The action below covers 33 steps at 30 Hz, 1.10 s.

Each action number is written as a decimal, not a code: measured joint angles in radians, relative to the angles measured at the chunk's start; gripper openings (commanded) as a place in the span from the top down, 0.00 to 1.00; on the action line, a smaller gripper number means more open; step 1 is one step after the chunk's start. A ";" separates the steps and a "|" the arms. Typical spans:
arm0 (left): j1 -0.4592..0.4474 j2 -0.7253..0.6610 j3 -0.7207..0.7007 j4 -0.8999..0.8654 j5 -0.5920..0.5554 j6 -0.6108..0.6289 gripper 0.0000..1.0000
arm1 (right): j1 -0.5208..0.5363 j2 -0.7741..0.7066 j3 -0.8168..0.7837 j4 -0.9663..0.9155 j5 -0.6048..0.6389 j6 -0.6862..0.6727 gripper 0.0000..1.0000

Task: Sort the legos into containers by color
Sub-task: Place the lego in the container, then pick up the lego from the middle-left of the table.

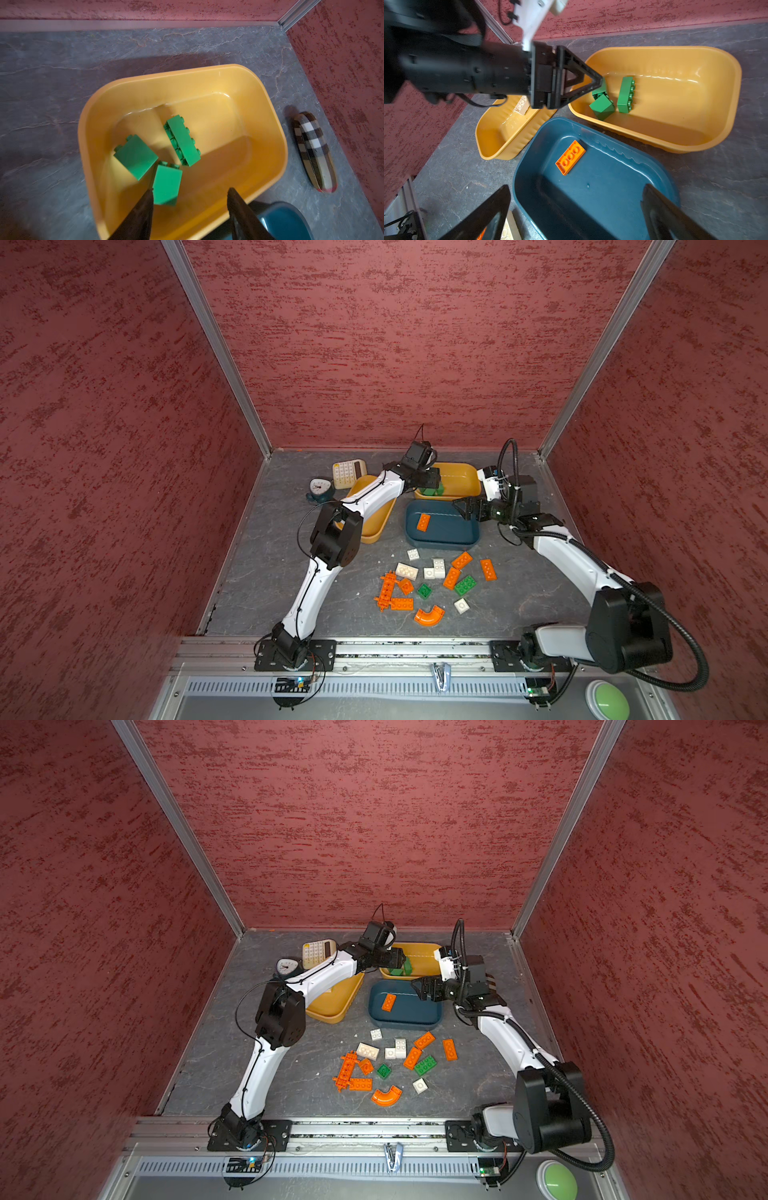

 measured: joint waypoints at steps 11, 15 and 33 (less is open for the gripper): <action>-0.068 -0.415 -0.446 -0.096 -0.052 -0.002 0.38 | -0.001 0.000 0.000 -0.004 -0.058 0.001 0.01; -0.112 -0.526 -0.621 -0.154 -0.069 -0.052 0.38 | 0.000 -0.004 0.000 -0.007 -0.087 0.007 0.01; -0.380 -0.777 -1.088 -0.299 -0.150 -0.426 0.38 | 0.058 -0.028 -0.031 -0.025 -0.109 0.015 0.01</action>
